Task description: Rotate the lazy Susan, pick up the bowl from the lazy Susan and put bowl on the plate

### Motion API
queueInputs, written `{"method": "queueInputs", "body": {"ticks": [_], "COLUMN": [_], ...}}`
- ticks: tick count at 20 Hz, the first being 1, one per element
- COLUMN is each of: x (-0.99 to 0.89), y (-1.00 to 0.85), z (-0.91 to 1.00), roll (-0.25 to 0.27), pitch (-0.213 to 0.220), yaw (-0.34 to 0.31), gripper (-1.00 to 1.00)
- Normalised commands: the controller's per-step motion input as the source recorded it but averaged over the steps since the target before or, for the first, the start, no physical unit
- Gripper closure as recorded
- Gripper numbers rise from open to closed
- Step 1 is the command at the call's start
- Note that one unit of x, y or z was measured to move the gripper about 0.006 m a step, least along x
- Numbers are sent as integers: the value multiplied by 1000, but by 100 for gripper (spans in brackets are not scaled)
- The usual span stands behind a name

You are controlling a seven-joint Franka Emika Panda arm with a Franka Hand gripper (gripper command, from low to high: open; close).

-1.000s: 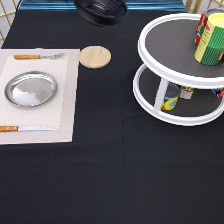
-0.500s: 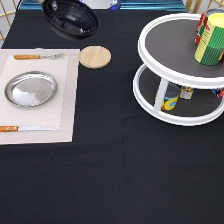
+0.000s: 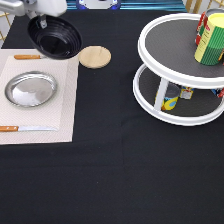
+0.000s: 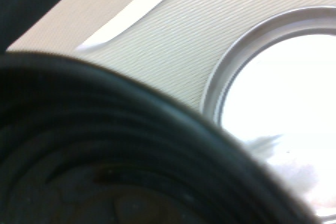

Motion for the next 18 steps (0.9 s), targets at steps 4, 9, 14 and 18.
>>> {"method": "queueInputs", "body": {"ticks": [4, 9, 14, 18], "x": [-141, -118, -109, -109], "y": [-214, -174, -162, -159], "z": [-351, -281, -258, -246], "roll": [-3, 0, -1, -1], "pitch": [-70, -54, -49, -44], "yaw": [-315, -328, -331, -329], "gripper": [100, 100, 100, 100]}}
